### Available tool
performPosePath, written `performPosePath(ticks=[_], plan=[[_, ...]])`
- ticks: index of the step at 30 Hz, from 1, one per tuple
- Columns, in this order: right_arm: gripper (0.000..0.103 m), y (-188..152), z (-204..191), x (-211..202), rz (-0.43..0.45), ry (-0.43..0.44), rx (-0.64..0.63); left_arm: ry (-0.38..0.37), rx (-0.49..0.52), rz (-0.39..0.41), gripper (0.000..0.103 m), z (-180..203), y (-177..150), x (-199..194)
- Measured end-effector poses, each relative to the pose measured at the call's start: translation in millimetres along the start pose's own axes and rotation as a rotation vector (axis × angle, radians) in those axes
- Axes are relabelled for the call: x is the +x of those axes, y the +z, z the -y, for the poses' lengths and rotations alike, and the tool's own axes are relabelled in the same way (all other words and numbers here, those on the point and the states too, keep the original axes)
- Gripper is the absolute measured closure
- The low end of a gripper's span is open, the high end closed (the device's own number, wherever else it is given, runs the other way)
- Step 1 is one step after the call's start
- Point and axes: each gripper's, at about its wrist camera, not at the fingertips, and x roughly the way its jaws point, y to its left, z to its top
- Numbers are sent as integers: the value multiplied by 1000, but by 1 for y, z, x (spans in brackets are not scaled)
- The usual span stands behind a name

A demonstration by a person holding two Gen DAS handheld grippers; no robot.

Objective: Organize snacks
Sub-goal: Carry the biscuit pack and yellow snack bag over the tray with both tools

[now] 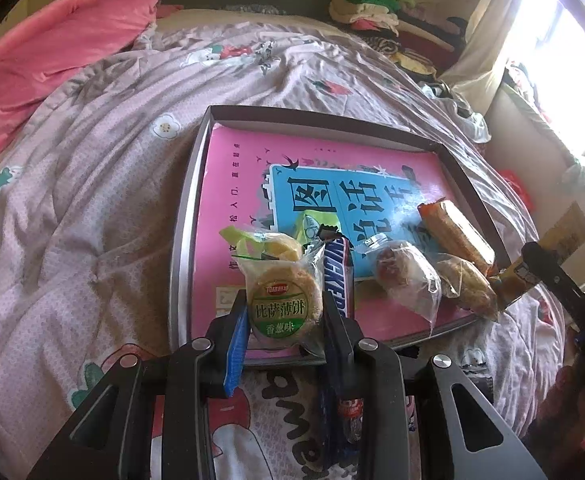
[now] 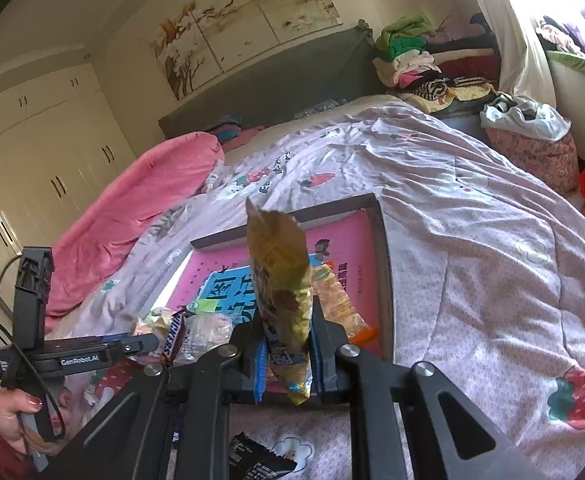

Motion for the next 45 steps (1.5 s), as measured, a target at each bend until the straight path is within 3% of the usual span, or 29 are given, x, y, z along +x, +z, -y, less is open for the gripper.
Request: performPosePath(ticks=[17,45], plan=[[85,-4,-2,29,-66,-11,-46,-13,-11,-13,69,2,2,7],[81,-12,0,31,-94,-16,-47,-35,-25,-26,69,3,-1,11]])
